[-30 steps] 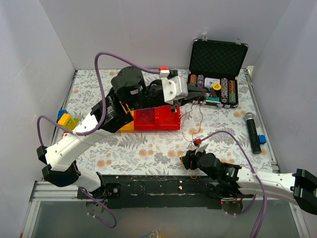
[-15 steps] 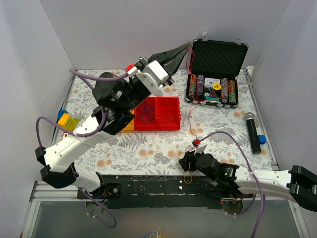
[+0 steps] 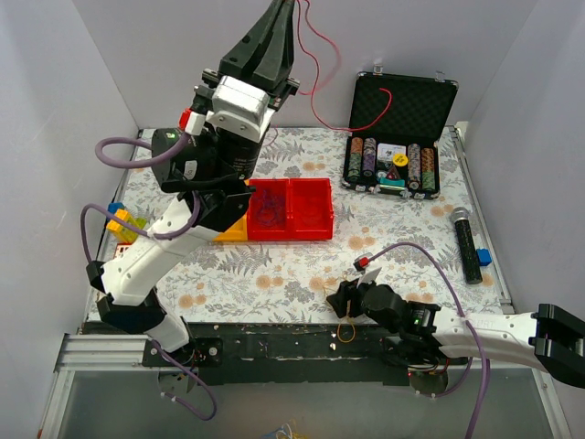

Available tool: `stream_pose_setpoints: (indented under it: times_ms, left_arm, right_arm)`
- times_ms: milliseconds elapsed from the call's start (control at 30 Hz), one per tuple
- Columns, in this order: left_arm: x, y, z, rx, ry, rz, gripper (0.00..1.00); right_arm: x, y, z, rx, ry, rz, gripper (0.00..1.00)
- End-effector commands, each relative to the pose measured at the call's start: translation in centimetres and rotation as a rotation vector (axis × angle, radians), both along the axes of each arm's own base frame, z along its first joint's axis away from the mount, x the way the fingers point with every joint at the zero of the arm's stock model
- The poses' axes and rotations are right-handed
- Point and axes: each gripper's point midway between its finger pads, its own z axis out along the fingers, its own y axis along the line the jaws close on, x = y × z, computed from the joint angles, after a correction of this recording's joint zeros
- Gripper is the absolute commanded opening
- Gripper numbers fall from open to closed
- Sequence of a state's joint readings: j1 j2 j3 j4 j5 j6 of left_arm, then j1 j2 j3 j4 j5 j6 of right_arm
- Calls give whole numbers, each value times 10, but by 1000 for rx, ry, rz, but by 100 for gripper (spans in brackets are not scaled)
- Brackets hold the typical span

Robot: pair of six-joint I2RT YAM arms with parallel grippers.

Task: Untangle the cables

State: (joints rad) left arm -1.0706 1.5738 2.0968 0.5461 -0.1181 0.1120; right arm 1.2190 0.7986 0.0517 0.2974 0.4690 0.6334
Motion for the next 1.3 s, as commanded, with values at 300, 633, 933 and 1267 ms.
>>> stream_pose_setpoints:
  times_ms: [300, 633, 933, 1267]
  left_arm:
    - [45, -37, -142, 220, 277, 32, 0]
    - [102, -36, -227, 267, 493, 58, 0]
    - [153, -35, -272, 300, 629, 91, 0]
    - [182, -32, -306, 343, 651, 153, 0]
  right_arm:
    - [2, 4, 18, 3, -28, 1, 56]
    - [4, 2, 30, 31, -47, -12, 50]
    - [4, 3, 30, 32, -43, -9, 49]
    - [4, 3, 29, 30, -41, -10, 47]
